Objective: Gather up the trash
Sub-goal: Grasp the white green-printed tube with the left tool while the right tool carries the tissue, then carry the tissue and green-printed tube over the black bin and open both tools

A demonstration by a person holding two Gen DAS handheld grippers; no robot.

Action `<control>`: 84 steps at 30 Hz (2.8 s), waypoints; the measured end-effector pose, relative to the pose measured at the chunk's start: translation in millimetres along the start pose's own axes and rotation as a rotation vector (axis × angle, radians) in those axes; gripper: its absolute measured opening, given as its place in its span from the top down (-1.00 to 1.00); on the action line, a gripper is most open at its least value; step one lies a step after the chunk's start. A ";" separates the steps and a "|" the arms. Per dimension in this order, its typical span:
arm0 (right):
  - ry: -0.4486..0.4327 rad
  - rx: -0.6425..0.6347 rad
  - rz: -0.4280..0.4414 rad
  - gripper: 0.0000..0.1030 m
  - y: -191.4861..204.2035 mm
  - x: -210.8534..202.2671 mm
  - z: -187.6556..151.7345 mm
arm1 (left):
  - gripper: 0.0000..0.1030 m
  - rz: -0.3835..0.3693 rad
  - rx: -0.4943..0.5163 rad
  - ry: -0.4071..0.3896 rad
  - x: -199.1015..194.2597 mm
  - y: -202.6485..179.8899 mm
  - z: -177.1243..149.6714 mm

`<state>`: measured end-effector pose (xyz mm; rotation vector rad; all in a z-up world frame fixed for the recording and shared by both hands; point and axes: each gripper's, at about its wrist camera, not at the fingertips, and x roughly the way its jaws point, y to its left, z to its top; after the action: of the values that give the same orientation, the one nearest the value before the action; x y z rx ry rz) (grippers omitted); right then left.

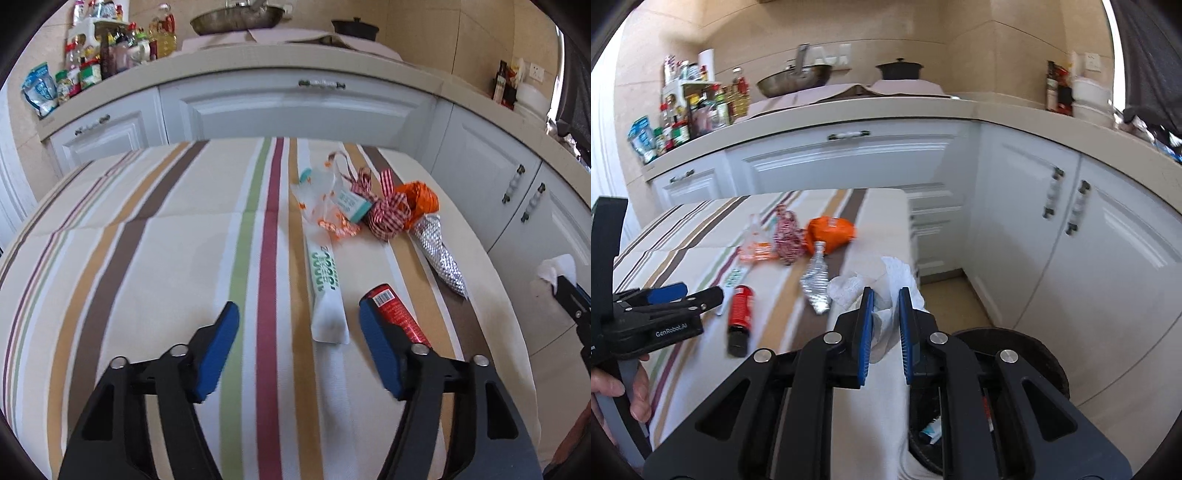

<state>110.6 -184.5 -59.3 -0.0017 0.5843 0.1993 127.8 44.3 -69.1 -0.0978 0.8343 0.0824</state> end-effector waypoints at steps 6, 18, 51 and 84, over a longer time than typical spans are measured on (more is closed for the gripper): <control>0.003 0.023 -0.003 0.74 -12.9 3.7 -2.9 | 0.20 -0.015 -0.001 0.040 7.7 -2.1 0.7; 0.010 0.021 0.005 0.74 -9.1 3.1 -7.6 | 0.87 -0.068 -0.004 0.017 -0.2 2.0 -1.8; -0.104 0.044 -0.082 0.74 -37.9 -71.5 -18.8 | 0.89 -0.167 0.145 -0.222 -95.3 -51.7 -27.2; -0.069 0.176 -0.205 0.73 -146.2 -47.0 -50.0 | 0.88 -0.303 0.355 -0.126 -36.3 -217.5 -42.1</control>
<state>72.3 -339.6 -83.3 0.1149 0.5276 -0.0512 96.8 -177.8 -58.5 0.1153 0.6892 -0.3408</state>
